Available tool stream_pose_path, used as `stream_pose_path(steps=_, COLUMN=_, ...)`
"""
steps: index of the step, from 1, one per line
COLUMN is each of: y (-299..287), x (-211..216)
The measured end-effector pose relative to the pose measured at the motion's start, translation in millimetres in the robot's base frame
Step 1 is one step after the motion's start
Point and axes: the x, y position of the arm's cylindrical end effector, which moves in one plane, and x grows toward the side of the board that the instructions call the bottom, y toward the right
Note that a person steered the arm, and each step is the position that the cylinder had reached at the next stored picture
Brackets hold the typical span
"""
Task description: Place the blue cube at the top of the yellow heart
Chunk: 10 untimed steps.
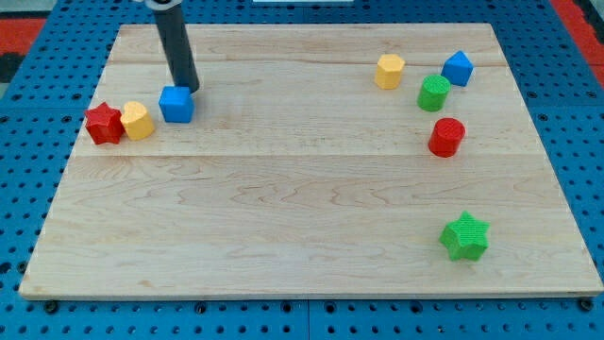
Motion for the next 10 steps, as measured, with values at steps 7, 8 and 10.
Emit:
stream_pose_path(steps=7, y=-16.9, x=-24.9)
stream_pose_path(steps=8, y=20.2, x=-7.6)
stream_pose_path(steps=10, y=-19.7, x=36.4)
